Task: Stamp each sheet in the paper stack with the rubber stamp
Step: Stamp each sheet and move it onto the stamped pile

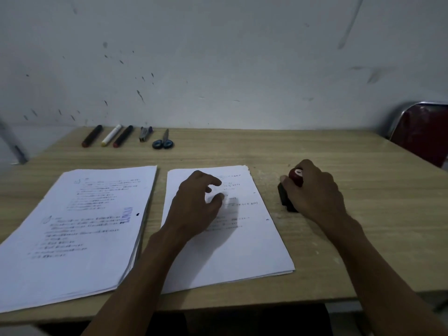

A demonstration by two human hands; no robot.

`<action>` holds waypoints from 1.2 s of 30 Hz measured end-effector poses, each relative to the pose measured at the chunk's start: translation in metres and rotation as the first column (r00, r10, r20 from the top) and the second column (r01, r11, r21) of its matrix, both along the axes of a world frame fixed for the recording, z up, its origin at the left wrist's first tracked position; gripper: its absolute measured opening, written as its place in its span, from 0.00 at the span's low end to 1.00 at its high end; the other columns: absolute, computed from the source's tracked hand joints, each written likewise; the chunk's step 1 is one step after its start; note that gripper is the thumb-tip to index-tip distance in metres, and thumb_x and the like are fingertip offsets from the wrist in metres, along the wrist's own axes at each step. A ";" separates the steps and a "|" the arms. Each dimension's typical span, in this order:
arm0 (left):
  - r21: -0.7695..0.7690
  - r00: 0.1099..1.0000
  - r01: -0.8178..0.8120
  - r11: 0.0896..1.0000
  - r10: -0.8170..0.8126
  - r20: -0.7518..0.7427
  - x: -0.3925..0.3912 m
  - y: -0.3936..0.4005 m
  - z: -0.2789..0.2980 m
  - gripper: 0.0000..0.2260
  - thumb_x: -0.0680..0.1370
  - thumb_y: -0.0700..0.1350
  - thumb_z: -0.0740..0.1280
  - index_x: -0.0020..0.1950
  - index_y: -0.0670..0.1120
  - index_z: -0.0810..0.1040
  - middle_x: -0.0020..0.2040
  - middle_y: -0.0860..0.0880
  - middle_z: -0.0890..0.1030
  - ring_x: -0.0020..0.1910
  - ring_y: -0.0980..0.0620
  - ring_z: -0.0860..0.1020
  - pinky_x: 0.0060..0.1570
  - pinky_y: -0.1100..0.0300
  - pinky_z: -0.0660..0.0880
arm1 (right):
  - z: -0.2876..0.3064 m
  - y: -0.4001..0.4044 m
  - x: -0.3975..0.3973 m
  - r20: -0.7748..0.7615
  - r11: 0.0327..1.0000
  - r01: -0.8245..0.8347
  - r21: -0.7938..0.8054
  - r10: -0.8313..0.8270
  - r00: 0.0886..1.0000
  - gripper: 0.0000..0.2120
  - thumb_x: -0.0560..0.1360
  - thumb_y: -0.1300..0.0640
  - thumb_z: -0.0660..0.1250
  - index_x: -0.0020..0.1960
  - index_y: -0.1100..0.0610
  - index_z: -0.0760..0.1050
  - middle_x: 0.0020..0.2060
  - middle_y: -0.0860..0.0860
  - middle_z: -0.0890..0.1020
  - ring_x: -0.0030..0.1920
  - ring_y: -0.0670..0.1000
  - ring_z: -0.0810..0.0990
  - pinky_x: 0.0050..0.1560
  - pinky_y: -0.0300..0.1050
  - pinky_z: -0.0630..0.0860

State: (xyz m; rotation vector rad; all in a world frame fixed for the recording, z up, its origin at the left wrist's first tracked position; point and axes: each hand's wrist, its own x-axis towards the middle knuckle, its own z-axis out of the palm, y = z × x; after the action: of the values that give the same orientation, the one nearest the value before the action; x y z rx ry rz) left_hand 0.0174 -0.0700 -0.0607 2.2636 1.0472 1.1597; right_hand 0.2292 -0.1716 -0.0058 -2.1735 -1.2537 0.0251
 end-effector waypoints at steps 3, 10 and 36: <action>0.009 0.999 -0.032 0.999 0.032 -0.041 -0.001 0.007 -0.004 0.12 0.71 0.50 0.69 0.53 0.49 0.79 0.51 0.54 0.77 0.50 0.53 0.77 0.49 0.54 0.75 | 0.002 -0.001 -0.017 -0.047 0.990 -0.116 0.082 0.120 0.992 0.10 0.77 0.46 0.65 0.50 0.52 0.71 0.42 0.47 0.79 0.43 0.51 0.78 0.43 0.48 0.75; -0.012 0.973 -0.083 0.996 0.079 -0.217 0.002 0.007 -0.021 0.09 0.73 0.47 0.69 0.52 0.49 0.80 0.52 0.51 0.79 0.53 0.49 0.76 0.53 0.52 0.73 | -0.004 0.004 -0.046 -0.001 0.963 -0.270 0.020 0.270 0.963 0.08 0.77 0.48 0.64 0.49 0.52 0.70 0.39 0.47 0.79 0.41 0.51 0.79 0.43 0.52 0.78; -0.013 0.960 -0.062 0.998 0.056 -0.273 -0.006 -0.001 -0.014 0.09 0.75 0.46 0.66 0.52 0.45 0.82 0.51 0.47 0.78 0.52 0.46 0.75 0.51 0.50 0.73 | 0.007 0.048 -0.072 0.194 0.956 -0.188 -0.223 0.233 0.953 0.23 0.76 0.36 0.61 0.62 0.51 0.70 0.57 0.51 0.74 0.57 0.55 0.73 0.49 0.48 0.67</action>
State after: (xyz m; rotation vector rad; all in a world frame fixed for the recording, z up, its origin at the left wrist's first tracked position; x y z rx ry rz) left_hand 0.0118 -0.0712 -0.0745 2.4397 1.2295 0.8684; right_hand 0.1577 -0.1238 0.0008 -2.2487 -1.6718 0.0016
